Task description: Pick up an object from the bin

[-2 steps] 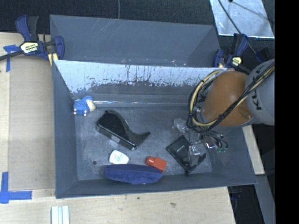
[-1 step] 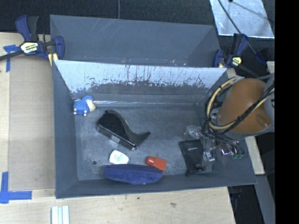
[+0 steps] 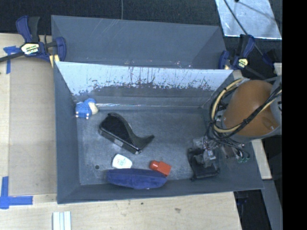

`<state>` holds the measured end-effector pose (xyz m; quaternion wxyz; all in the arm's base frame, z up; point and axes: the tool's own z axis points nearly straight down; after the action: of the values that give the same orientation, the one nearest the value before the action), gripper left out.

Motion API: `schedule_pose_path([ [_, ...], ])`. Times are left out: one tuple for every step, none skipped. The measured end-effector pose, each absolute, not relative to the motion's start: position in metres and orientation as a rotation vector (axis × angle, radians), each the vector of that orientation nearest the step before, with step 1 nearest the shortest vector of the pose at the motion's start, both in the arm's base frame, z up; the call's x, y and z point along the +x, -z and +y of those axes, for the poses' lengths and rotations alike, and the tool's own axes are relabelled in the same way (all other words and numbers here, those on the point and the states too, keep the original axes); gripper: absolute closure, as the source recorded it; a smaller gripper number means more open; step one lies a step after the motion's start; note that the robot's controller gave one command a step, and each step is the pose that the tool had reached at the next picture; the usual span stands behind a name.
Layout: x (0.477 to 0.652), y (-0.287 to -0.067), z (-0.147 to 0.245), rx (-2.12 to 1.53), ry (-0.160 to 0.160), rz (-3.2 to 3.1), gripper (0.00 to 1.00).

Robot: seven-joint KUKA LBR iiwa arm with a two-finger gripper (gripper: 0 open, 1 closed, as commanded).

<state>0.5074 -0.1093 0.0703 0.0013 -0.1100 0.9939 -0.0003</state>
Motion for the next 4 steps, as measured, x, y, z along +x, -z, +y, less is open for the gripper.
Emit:
schedule_pose_path([
  [0.5074,-0.0704,-0.1093,-0.347,0.001,3.120,1.00],
  [0.5074,-0.0705,-0.1093,-0.347,0.002,3.119,1.00],
  [0.5074,-0.0705,-0.1092,-0.348,0.002,3.119,1.00],
  [0.5074,-0.0705,-0.1092,-0.348,0.002,3.119,1.00],
])
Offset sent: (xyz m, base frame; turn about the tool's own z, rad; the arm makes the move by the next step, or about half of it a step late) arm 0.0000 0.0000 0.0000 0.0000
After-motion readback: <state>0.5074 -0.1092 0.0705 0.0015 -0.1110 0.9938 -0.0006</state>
